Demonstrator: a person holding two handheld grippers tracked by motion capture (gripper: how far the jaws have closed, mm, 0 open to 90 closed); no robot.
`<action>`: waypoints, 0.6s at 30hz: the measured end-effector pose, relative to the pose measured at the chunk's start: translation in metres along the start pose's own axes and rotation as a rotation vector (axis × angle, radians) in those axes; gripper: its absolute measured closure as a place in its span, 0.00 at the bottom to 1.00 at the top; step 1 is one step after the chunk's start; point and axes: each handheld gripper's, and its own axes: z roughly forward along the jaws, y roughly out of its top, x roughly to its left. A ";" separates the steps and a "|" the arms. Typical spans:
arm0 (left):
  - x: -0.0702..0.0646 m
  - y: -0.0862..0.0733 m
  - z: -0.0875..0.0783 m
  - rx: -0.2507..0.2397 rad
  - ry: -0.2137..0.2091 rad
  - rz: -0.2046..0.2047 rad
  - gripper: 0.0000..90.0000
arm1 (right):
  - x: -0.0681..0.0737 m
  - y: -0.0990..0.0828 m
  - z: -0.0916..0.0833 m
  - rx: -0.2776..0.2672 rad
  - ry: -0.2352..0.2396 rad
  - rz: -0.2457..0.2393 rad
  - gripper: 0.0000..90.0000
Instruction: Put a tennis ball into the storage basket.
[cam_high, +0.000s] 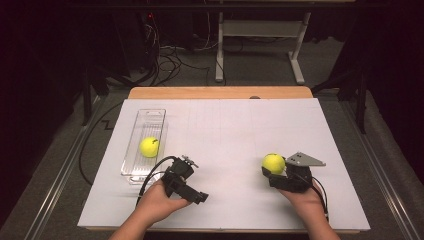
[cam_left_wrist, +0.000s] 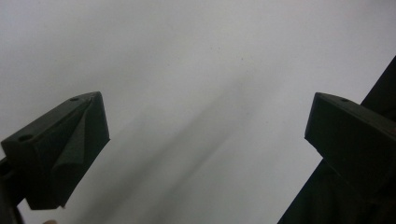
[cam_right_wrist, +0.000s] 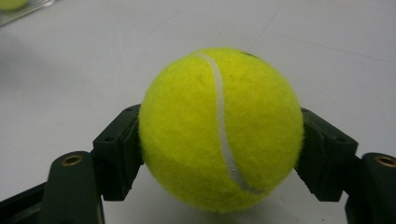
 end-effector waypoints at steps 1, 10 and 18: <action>0.000 0.000 0.000 0.000 0.001 0.002 0.01 | 0.000 0.001 -0.001 -0.007 0.000 -0.005 0.30; 0.001 0.000 0.001 0.001 -0.002 0.001 0.01 | 0.002 0.007 -0.010 -0.086 0.015 -0.009 0.30; 0.002 0.000 -0.001 -0.004 -0.004 -0.003 0.01 | 0.010 0.012 -0.010 -0.107 0.041 -0.026 0.30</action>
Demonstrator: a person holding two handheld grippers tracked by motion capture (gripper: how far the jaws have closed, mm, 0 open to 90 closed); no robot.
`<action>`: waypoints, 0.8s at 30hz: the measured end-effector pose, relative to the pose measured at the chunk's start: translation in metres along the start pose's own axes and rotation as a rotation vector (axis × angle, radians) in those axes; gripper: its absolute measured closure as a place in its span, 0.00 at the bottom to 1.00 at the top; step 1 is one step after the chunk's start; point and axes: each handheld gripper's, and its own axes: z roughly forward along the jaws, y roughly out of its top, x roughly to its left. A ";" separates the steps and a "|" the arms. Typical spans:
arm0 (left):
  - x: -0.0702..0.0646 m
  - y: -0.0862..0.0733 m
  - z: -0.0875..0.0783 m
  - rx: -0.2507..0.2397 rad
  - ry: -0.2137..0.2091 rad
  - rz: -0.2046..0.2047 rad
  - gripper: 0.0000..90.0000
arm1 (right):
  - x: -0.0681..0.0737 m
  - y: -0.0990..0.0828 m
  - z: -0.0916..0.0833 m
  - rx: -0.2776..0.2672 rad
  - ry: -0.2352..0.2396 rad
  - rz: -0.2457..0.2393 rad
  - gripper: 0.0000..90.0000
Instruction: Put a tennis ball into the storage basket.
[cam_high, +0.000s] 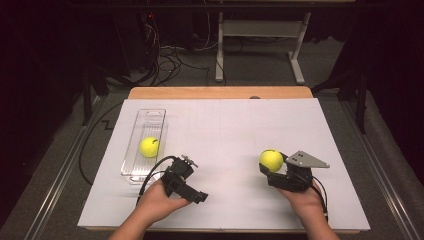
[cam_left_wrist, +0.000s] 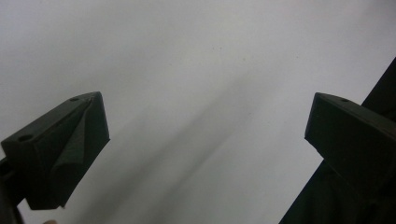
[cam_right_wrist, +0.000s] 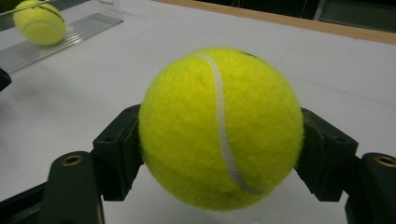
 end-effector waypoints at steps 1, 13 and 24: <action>0.000 0.000 0.000 -0.001 0.000 -0.001 0.01 | 0.001 0.001 0.001 0.001 0.008 -0.004 0.30; -0.001 0.000 0.001 0.000 -0.002 0.004 0.01 | 0.018 0.015 0.013 0.018 0.056 -0.048 0.30; 0.000 0.000 -0.001 -0.006 -0.003 0.007 0.01 | 0.034 0.022 0.029 0.023 0.110 -0.059 0.30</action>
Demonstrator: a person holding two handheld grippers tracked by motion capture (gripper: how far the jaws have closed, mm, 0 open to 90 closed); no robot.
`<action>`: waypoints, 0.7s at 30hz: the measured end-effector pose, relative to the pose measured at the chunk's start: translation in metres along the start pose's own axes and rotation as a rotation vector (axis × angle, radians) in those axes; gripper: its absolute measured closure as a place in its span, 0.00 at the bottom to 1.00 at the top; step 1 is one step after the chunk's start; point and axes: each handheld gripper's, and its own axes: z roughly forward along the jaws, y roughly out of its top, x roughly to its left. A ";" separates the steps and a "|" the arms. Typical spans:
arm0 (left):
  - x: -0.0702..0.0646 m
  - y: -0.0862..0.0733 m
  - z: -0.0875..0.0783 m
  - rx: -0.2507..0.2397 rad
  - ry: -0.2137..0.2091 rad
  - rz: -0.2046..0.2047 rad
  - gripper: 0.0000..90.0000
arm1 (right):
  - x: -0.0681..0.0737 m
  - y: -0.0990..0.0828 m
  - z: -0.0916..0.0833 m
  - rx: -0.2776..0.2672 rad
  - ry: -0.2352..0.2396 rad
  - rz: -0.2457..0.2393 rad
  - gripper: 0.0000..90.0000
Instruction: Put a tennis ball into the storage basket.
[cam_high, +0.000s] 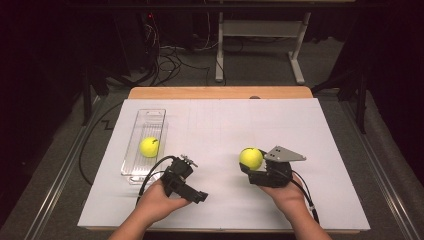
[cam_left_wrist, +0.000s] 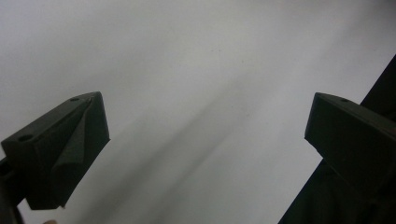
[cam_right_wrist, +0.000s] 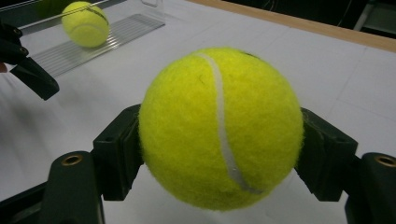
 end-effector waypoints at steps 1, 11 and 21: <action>0.000 0.000 0.000 -0.001 0.001 -0.002 0.01 | 0.002 0.001 0.002 0.006 0.004 -0.001 0.30; -0.002 0.000 0.001 -0.003 -0.005 0.000 0.01 | 0.020 -0.002 0.015 0.031 0.058 -0.007 0.30; -0.002 0.000 0.001 -0.003 -0.005 0.001 0.01 | 0.036 -0.007 0.023 0.033 0.105 -0.020 0.30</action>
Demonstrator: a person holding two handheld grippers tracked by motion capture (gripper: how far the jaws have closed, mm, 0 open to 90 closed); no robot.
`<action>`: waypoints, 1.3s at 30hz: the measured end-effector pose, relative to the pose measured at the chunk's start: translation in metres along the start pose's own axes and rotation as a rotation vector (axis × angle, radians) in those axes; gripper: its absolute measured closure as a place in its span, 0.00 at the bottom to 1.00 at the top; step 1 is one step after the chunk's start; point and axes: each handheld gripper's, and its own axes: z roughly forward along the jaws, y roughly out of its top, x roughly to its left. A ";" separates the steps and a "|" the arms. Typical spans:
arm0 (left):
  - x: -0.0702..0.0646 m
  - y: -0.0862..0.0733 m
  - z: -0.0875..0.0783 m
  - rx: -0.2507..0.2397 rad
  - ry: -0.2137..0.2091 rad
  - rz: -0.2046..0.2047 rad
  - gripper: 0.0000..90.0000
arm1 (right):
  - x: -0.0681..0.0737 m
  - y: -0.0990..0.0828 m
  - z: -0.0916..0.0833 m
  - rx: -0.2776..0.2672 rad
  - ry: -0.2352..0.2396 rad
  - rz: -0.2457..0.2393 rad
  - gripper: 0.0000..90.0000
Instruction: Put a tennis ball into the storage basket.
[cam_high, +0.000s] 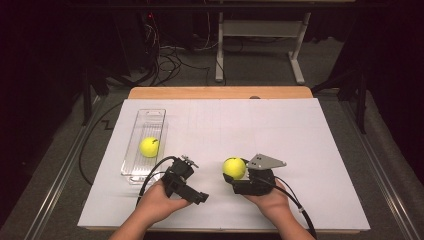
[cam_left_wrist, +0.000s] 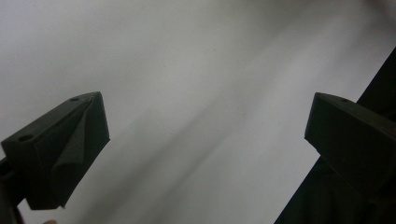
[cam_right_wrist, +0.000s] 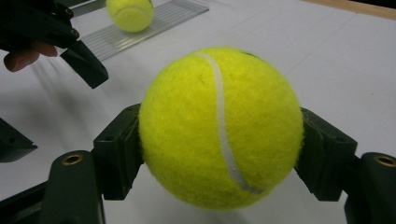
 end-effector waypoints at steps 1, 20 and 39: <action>0.000 0.000 0.000 0.000 0.000 0.000 0.01 | 0.002 -0.001 0.001 0.002 0.003 -0.001 0.30; 0.001 0.005 -0.005 0.012 -0.007 -0.013 0.01 | 0.012 -0.012 0.006 0.012 0.020 -0.005 0.30; -0.001 0.031 -0.018 0.144 -0.006 -0.026 0.01 | 0.015 -0.012 0.007 -0.004 0.012 -0.030 0.30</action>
